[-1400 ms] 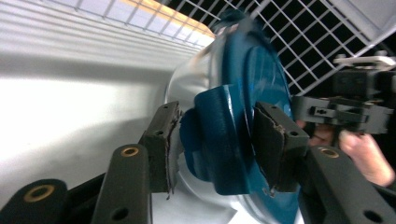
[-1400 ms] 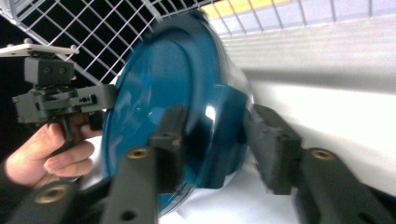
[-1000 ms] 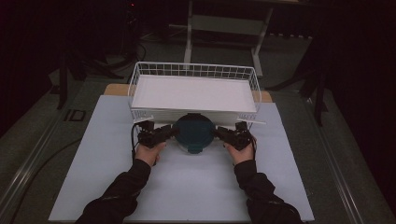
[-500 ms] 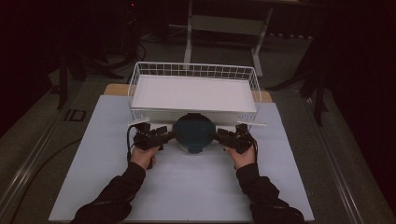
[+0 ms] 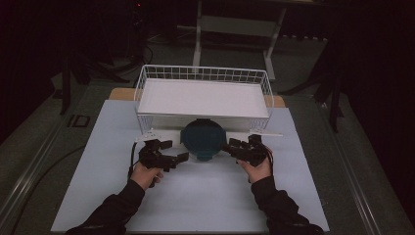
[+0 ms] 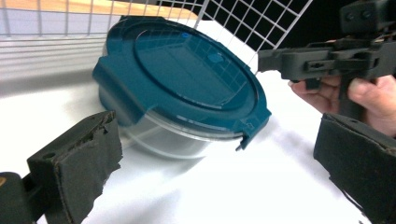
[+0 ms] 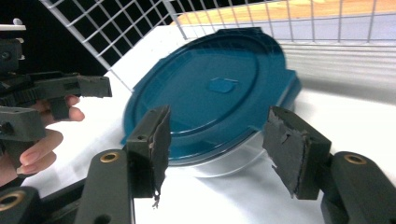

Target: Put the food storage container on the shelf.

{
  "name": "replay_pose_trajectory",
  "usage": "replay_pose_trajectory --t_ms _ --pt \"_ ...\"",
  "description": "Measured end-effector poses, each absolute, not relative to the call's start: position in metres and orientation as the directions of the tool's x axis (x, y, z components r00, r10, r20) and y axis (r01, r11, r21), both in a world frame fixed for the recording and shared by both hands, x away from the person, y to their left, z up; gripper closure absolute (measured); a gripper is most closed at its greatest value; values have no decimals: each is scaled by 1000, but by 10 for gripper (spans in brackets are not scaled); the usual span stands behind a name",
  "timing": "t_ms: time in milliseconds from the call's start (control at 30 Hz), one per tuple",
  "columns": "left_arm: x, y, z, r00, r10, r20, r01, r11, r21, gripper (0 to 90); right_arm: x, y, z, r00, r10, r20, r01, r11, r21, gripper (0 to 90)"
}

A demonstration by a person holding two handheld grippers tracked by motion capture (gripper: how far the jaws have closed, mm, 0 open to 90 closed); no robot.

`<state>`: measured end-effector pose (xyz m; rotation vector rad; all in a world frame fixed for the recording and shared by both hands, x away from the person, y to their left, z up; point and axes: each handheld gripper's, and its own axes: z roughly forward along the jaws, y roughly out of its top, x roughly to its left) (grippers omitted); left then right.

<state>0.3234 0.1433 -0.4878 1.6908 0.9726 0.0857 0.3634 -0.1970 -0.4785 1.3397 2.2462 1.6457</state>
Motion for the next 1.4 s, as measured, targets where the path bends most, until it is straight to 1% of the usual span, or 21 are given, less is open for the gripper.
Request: replay_pose_trajectory --t_ms 67,133,233,300,333,367,467,500,533,567,633,733,767,800,833,1100,1267,1400 --pt "317 144 -486 660 642 -390 538 -43 842 12 358 -196 -477 -629 649 427 602 59 796 420" --pt "310 146 -484 665 635 -394 539 -42 841 12 353 -194 -475 -636 650 416 593 67 802 436" --pt "301 148 -479 672 634 -382 530 -52 847 12 341 -187 -473 -654 645 394 583 98 807 495" --pt "298 148 -478 674 634 -378 527 -55 848 12 341 -187 -473 -654 645 394 583 98 807 495" --pt "290 148 -474 683 630 -368 519 -64 852 12 339 -186 -473 -653 645 396 586 101 804 510" --pt "287 148 -473 688 630 -361 512 -69 856 12 332 -181 -474 -658 637 403 597 113 794 539" --pt "278 148 -472 702 635 -323 492 -104 864 12 326 -174 -477 -665 631 400 600 133 789 586" --pt "278 148 -472 702 635 -323 492 -104 864 12 326 -174 -477 -665 631 400 600 133 789 586" --pt "273 148 -473 707 636 -310 487 -119 865 12 324 -172 -478 -666 625 408 608 138 782 612" --pt "271 148 -474 707 636 -309 485 -119 866 12 321 -168 -481 -674 609 418 617 153 772 698" --pt "267 148 -476 709 639 -297 477 -125 870 12 318 -163 -484 -688 598 411 612 174 771 728" --pt "263 148 -480 710 646 -281 462 -127 878 12 315 -157 -487 -700 587 408 611 197 767 819" --pt "262 148 -482 709 646 -283 465 -126 877 12 314 -154 -488 -702 583 409 614 203 763 870" --pt "262 148 -484 708 644 -289 470 -125 874 12 314 -150 -489 -703 575 419 622 211 754 897" --pt "262 148 -486 710 640 -294 474 -126 871 12 314 -150 -489 -703 575 419 622 211 754 897" --pt "259 146 -492 717 656 -238 441 -162 882 12 317 -137 -492 -717 570 401 611 239 754 898" --pt "258 146 -494 716 656 -237 437 -157 886 12 322 -134 -494 -707 581 403 619 232 750 898" --pt "259 146 -495 713 659 -238 440 -158 884 12 327 -133 -496 -710 594 378 610 250 752 898"
